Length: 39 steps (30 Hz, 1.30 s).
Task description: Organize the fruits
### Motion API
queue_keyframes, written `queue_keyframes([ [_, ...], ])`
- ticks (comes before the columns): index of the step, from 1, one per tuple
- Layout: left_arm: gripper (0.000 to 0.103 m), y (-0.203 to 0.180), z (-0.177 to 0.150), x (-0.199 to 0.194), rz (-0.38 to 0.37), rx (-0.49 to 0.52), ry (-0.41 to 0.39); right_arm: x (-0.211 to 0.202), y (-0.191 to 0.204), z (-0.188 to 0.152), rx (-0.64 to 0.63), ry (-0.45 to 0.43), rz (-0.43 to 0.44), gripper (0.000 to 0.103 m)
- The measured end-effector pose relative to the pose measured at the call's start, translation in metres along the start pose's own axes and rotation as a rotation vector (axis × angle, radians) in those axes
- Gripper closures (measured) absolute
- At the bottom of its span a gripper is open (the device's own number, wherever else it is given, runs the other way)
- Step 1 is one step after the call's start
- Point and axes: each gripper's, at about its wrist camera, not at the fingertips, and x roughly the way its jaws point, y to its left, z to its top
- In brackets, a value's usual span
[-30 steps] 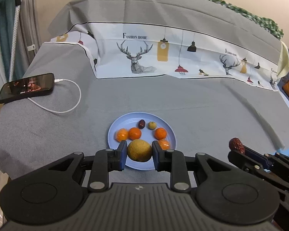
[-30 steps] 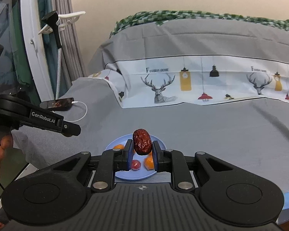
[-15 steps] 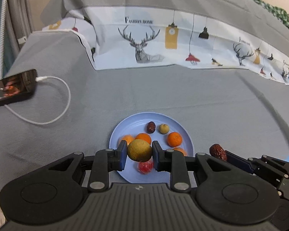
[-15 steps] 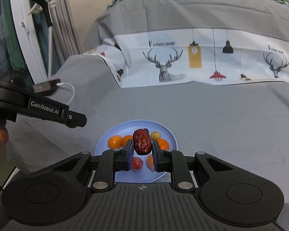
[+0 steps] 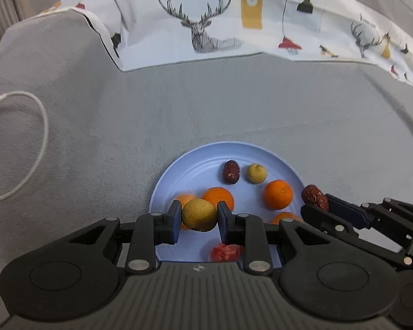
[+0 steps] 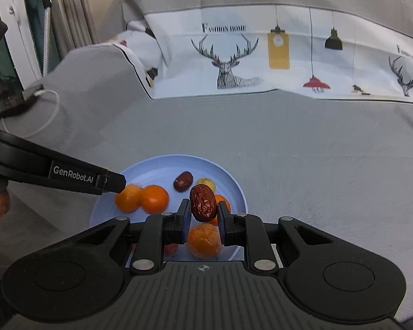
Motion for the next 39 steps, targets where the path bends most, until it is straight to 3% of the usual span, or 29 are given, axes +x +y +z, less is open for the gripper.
queue_keyframes([
  [3,0.064,0.0,0.001,0.014,-0.011,0.022,0.021,0.016,-0.001,0.0,-0.001,0.038,0.01,0.081],
  [4,0.04,-0.001,0.001,0.016,-0.016,0.034,0.018,0.021,-0.002,0.0,0.005,0.053,0.011,0.081],
  [5,0.009,-0.001,0.001,0.015,-0.006,0.044,0.004,0.025,-0.002,0.0,0.011,0.065,0.007,0.077],
  [6,0.0,-0.002,0.001,0.013,0.012,0.049,-0.017,0.029,-0.003,0.001,0.013,0.081,0.006,0.057],
  [7,0.0,-0.001,-0.001,0.008,0.033,0.051,-0.06,0.032,-0.004,0.003,0.017,0.108,0.007,0.03],
  [8,0.0,-0.002,-0.002,0.003,0.044,0.06,-0.081,0.03,-0.005,0.004,0.032,0.116,-0.003,0.022],
  [11,0.0,-0.003,-0.006,-0.008,0.056,0.079,-0.065,0.012,-0.006,0.005,0.053,0.103,0.012,0.017],
  [18,0.0,0.005,-0.034,-0.063,0.046,-0.03,-0.039,-0.056,0.007,-0.007,0.027,0.091,0.016,0.002],
  [27,0.0,0.003,-0.075,-0.13,0.097,-0.102,-0.087,-0.123,0.035,-0.034,-0.007,0.007,-0.057,0.001],
  [32,0.0,0.002,-0.095,-0.146,0.131,-0.11,-0.089,-0.144,0.031,-0.042,0.009,-0.017,-0.119,0.001],
  [39,0.0,-0.001,-0.107,-0.157,0.154,-0.105,-0.086,-0.164,0.036,-0.047,-0.015,-0.066,-0.13,0.001],
])
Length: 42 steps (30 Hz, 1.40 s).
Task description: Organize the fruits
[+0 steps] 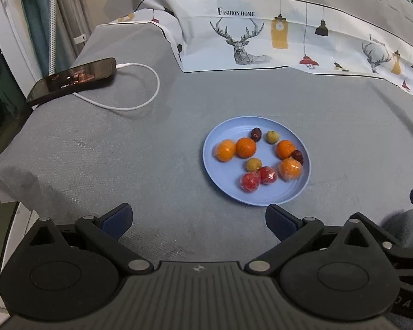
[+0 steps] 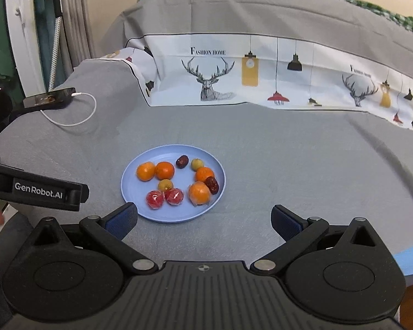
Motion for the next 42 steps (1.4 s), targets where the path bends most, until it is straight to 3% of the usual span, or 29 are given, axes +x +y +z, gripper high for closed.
queue_keyframes([
  [8,0.0,-0.006,-0.004,-0.013,0.019,0.033,-0.045,-0.005,0.004,-0.002,-0.019,-0.017,-0.004,0.001],
  [42,0.0,-0.008,-0.002,-0.007,0.022,0.037,-0.025,-0.004,0.006,-0.003,-0.017,-0.014,-0.024,0.001],
])
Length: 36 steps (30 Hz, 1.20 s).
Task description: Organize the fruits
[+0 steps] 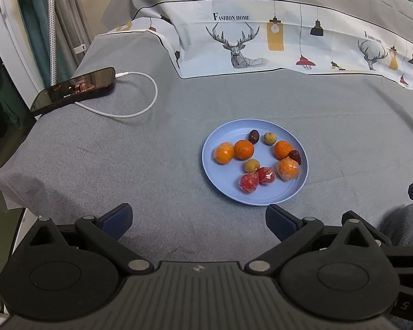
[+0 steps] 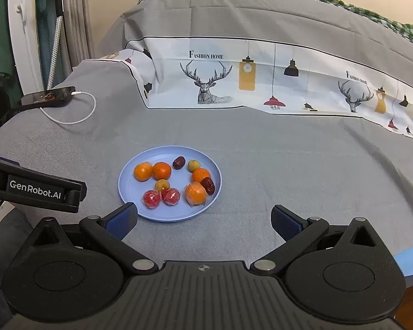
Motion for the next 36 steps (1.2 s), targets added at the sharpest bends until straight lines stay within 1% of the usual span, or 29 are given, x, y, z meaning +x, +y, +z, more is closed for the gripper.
queue_keyframes([
  [5,0.0,-0.0022,-0.0008,0.0003,0.018,0.011,-0.007,0.0017,0.0008,0.0,-0.006,0.004,0.003,0.001],
  [29,0.0,-0.0059,0.0022,0.0033,0.008,0.021,0.008,0.0035,0.0018,0.001,-0.013,0.003,0.004,0.001],
  [36,0.0,-0.0064,0.0023,0.0073,0.016,0.021,0.022,0.0057,0.0,0.0003,-0.008,0.006,0.009,0.001],
])
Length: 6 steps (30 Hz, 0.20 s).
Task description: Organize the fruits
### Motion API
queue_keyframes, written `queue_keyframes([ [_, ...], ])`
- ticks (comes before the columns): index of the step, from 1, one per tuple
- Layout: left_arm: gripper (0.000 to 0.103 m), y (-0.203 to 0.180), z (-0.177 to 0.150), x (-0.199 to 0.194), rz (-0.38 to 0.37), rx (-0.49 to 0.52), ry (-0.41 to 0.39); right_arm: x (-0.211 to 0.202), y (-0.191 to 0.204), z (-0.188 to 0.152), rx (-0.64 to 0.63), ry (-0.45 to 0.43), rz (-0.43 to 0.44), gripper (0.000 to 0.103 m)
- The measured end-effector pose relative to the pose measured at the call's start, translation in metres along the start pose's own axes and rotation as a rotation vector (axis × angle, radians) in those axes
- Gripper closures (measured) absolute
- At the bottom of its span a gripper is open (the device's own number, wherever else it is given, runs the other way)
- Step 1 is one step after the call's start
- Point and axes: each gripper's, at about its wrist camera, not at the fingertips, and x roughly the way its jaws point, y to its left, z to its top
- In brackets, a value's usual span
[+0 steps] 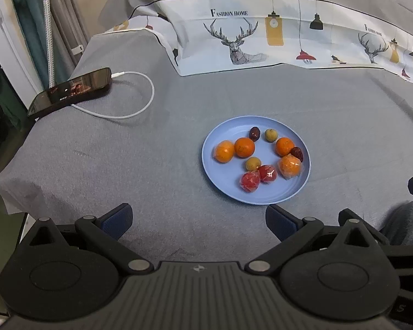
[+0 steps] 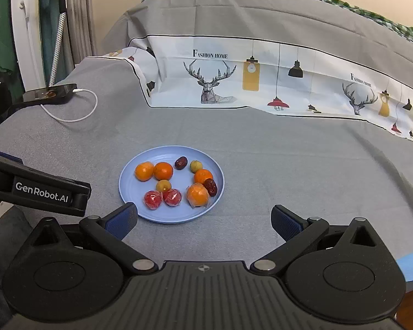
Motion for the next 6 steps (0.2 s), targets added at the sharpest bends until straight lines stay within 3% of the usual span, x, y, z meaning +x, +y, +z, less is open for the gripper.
queue_keyframes([
  [6,0.0,0.0003,-0.0009,-0.0007,0.004,-0.012,-0.011,0.0014,-0.0041,-0.0011,0.011,0.008,0.011,0.001],
])
